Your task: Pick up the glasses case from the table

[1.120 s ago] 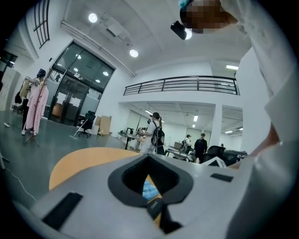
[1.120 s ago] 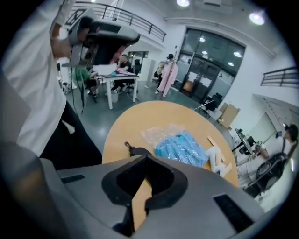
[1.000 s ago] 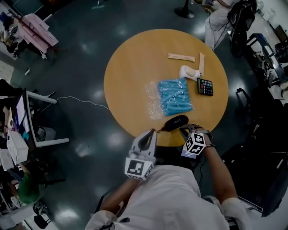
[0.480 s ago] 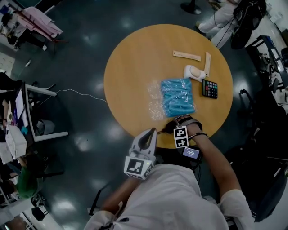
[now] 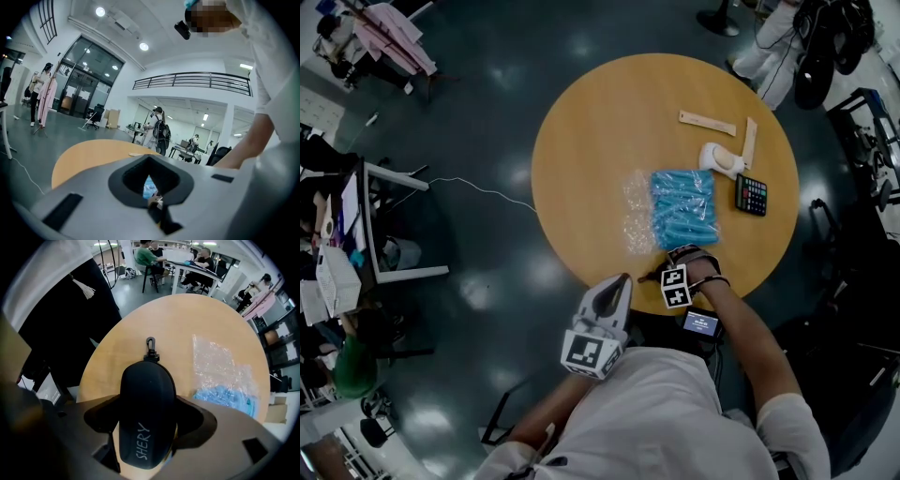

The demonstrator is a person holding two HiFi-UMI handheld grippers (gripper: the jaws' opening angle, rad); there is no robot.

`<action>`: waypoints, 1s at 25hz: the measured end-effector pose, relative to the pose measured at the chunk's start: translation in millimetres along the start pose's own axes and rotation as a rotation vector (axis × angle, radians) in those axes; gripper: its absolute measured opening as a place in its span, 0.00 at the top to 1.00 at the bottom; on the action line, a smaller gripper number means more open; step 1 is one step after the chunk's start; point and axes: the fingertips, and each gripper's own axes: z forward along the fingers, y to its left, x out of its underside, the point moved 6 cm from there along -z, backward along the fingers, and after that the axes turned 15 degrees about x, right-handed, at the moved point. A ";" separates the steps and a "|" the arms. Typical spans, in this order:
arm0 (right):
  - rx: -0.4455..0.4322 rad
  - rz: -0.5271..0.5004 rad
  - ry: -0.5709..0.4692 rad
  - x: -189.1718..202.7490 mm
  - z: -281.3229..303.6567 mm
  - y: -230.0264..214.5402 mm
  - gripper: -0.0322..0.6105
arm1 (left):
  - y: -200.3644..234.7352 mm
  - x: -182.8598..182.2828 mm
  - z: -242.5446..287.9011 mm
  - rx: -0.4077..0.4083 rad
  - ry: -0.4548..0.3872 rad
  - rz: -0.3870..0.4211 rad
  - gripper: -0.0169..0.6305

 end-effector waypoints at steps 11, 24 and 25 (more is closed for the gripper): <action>0.402 0.628 -0.265 29.2 -132.4 -55.0 0.43 | 5.3 -18.0 12.6 0.020 -0.040 0.047 0.96; 1.229 1.574 -0.929 83.5 -389.5 -54.5 0.43 | -8.8 -79.7 40.0 0.050 -0.154 0.217 0.96; 1.228 1.655 -0.876 86.9 -374.3 -50.5 0.43 | -12.4 -77.7 45.3 0.040 -0.149 0.216 0.96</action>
